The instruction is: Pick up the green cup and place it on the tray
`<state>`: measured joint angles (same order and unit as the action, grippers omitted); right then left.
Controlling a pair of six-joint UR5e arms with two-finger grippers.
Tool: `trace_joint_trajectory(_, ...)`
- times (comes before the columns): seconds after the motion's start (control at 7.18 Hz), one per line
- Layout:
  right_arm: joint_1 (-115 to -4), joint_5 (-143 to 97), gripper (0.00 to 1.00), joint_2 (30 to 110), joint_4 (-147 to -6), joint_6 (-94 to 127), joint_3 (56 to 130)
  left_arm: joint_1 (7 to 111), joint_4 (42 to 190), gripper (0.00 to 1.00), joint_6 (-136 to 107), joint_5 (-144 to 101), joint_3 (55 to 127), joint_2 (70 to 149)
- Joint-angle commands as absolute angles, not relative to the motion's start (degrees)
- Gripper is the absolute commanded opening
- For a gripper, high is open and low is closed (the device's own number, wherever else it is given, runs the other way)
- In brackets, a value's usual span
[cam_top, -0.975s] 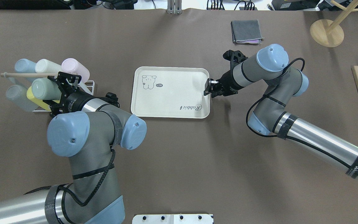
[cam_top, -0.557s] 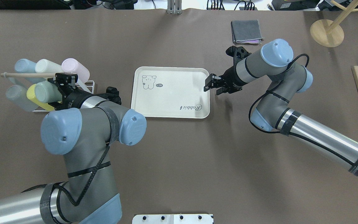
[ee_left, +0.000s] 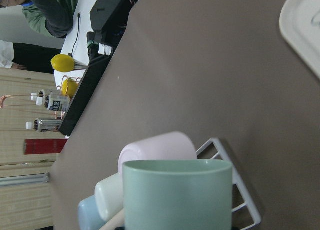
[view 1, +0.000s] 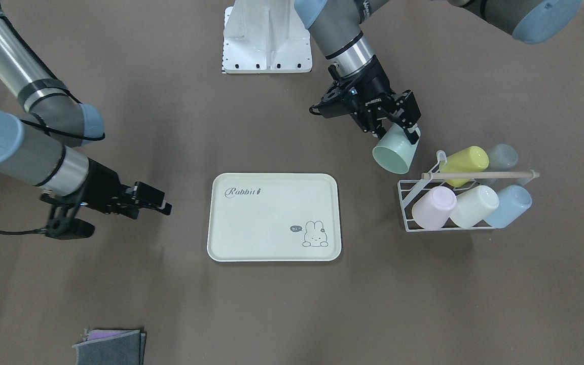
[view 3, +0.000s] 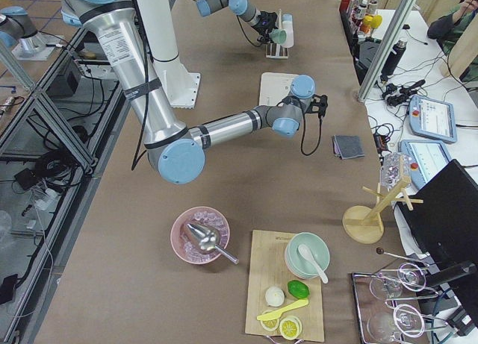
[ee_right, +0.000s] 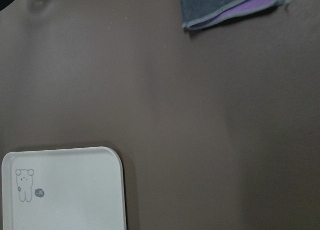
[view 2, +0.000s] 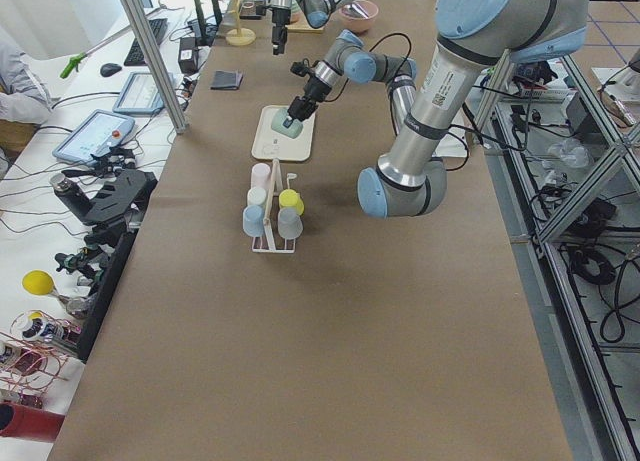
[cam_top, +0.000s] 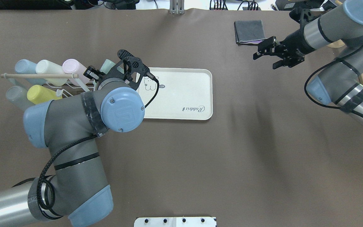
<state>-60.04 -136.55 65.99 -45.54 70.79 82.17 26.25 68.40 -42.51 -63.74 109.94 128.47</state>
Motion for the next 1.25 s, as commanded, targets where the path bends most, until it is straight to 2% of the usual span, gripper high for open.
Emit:
trace_joint_trajectory(0.0, -64.3, -135.5, 1.00, 69.8, -51.5, 58.5, 84.0, 25.8, 90.3, 0.16, -51.6, -62.3, 104.0, 127.8)
trace_joint_trajectory(0.28, -68.1, -130.3, 1.00, 75.7, -64.0, 40.6, 90.4, 24.0, 117.1, 0.17, -55.3, -54.4, 93.6, 128.3)
trace_joint_trajectory(0.42, -68.9, -124.1, 1.00, 77.9, -74.3, 30.1, 96.0, 20.9, 120.3, 0.17, -55.5, -47.4, 91.3, 129.5)
trace_joint_trajectory(0.7, -71.5, -117.1, 1.00, 83.1, -96.7, 12.6, 109.8, 17.1, 130.1, 0.17, -56.2, -38.0, 81.8, 131.7)
trace_joint_trajectory(0.98, -78.0, -120.3, 1.00, 93.5, -99.2, 6.5, 115.0, 16.8, 131.1, 0.16, -61.6, -36.8, 76.9, 132.8)
trace_joint_trajectory(1.11, -80.9, -120.9, 1.00, 97.0, -99.4, 2.5, 114.1, 17.0, 131.6, 0.16, -63.2, -36.7, 74.9, 132.8)
